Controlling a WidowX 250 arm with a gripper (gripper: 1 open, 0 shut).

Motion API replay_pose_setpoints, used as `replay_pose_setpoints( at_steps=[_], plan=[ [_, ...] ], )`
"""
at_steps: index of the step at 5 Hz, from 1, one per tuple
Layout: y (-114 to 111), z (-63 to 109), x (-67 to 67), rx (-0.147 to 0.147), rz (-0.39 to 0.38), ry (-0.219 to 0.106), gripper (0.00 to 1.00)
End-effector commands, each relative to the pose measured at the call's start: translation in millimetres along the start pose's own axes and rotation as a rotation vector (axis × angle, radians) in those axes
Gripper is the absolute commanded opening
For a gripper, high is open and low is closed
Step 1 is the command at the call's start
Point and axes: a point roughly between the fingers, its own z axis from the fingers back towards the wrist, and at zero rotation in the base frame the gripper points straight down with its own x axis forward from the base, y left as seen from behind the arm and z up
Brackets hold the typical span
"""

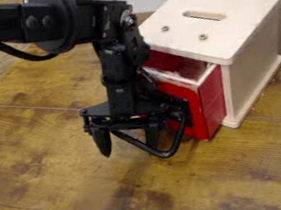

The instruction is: Close the drawer

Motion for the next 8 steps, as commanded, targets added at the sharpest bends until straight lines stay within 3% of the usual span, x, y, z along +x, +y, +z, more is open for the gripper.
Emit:
replay_pose_setpoints(
  at_steps=[1, 3, 5, 8],
  plan=[
    [-10.1, 30.9, 2.4, -0.041, -0.001, -0.072, 1.0],
    [-17.8, 36.7, 5.9, -0.053, 0.019, -0.078, 1.0],
    [-20.2, 28.1, -1.3, -0.074, 0.035, -0.075, 1.0],
    [-22.8, 38.6, -0.6, -0.084, 0.07, -0.078, 1.0]
  ],
)
